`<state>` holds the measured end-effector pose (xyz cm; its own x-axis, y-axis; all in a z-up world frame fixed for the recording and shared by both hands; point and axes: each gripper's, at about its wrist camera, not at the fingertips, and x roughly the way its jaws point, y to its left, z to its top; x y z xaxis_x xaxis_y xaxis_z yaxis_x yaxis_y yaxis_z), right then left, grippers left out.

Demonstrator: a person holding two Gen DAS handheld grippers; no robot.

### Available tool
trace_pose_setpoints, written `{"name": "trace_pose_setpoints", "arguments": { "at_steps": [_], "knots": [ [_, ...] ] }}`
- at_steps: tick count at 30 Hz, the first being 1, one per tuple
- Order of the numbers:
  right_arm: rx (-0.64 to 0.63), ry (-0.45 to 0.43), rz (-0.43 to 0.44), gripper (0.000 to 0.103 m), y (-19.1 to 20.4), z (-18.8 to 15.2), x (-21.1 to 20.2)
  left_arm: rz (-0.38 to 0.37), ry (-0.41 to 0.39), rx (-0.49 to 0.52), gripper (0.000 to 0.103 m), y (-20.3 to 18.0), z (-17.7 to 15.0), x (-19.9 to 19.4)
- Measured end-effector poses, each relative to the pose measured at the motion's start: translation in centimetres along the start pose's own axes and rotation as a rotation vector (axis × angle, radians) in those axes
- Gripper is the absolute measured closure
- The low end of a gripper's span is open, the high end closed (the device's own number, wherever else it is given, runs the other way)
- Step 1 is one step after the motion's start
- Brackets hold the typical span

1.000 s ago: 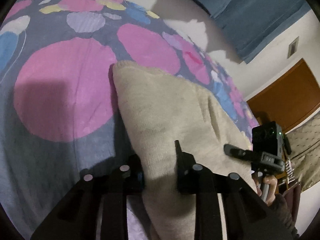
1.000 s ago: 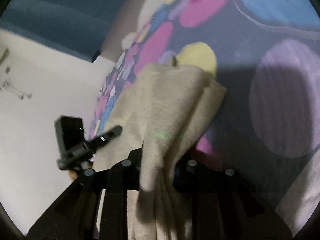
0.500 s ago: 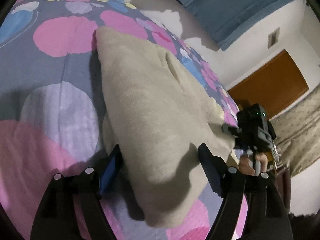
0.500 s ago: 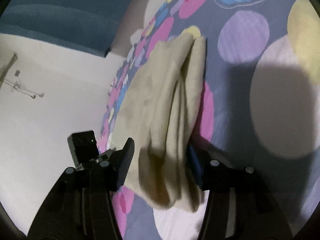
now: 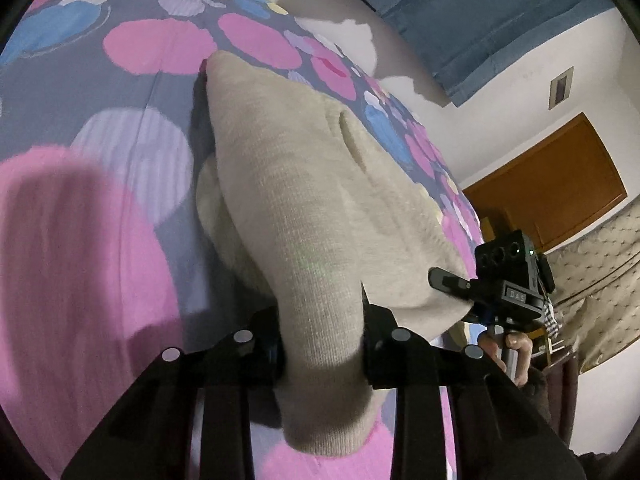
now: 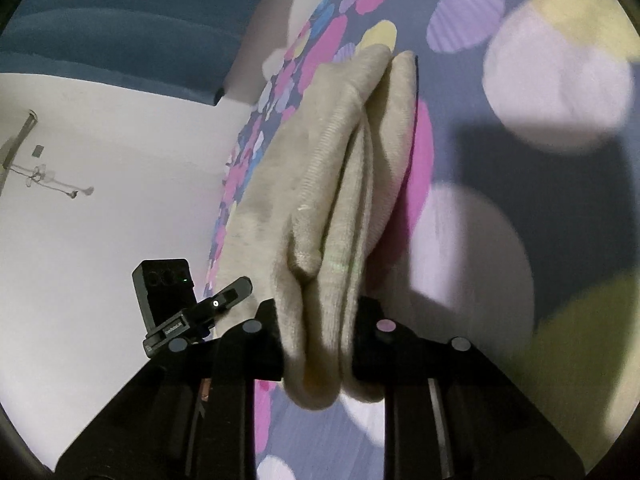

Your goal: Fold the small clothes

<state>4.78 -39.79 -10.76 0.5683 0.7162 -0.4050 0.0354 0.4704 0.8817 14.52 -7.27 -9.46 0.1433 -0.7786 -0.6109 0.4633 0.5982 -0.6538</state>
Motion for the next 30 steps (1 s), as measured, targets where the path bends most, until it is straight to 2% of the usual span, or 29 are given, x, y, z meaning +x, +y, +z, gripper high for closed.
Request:
{"name": "trace_pose_setpoints", "arguments": {
  "at_steps": [7, 12, 25, 30],
  "knots": [
    [0.016, 0.02, 0.03, 0.083, 0.2, -3.2, -1.0, -0.005, 0.003, -0.02, 0.073, -0.9, -2.9, -0.9],
    [-0.003, 0.031, 0.017, 0.083, 0.2, -4.3, -1.6, -0.006, -0.002, -0.008, 0.073, -1.2, -4.6, -1.4],
    [-0.019, 0.031, 0.034, 0.083, -0.1, -1.6, -0.1, 0.04, -0.032, 0.05, 0.07, -1.2, -6.0, -1.8],
    [-0.022, 0.028, 0.032, 0.083, 0.0, -1.5, -0.1, 0.083, -0.045, 0.087, 0.068, -1.8, -6.4, -1.8]
  ]
}}
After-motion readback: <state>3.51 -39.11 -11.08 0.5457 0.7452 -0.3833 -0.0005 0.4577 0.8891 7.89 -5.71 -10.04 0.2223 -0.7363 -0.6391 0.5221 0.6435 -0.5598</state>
